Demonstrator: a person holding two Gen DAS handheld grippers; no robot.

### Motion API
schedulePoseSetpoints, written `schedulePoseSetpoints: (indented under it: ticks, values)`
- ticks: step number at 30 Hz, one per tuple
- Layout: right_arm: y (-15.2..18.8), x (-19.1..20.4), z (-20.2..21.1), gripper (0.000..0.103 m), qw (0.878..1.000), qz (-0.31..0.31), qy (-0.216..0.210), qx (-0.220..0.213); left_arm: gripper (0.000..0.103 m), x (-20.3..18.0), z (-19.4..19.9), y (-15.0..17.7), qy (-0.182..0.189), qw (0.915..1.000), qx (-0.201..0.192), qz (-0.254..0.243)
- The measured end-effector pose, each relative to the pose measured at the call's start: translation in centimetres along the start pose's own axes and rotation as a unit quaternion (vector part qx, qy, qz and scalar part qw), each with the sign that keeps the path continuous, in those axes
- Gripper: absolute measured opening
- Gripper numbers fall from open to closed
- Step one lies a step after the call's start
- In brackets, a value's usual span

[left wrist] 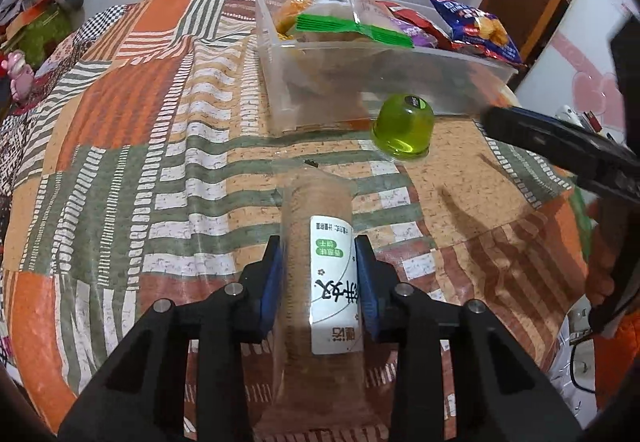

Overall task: Organize snacks
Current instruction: 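Grasp the round cracker roll with left tool while right tool grasps the green jelly cup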

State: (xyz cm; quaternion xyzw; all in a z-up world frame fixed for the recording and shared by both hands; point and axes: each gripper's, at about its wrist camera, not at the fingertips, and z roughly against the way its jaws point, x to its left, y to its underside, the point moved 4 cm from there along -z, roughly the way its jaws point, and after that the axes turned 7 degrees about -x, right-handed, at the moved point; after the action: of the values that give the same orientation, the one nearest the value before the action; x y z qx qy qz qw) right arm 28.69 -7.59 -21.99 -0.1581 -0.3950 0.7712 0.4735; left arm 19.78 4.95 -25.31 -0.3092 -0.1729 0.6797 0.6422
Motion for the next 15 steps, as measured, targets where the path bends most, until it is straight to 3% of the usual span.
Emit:
schedulePoseSetpoints:
  ticks: [5, 7, 15]
  values:
    - [-0.2, 0.7, -2.9, 0.064, 1.0, 0.005, -0.012, 0.025, 0.036, -0.4, -0.6, 0.6, -0.004, 0.9998, -0.012, -0.015]
    - [-0.2, 0.9, -3.8, 0.056, 0.999, 0.008, -0.013, 0.036, 0.036, -0.2, -0.6, 0.6, 0.004, 0.9998, -0.014, -0.01]
    - [0.4, 1.1, -5.6, 0.047, 0.998, 0.008, -0.019, 0.065, 0.036, 0.3, -0.6, -0.2, 0.011, 0.9998, -0.016, 0.003]
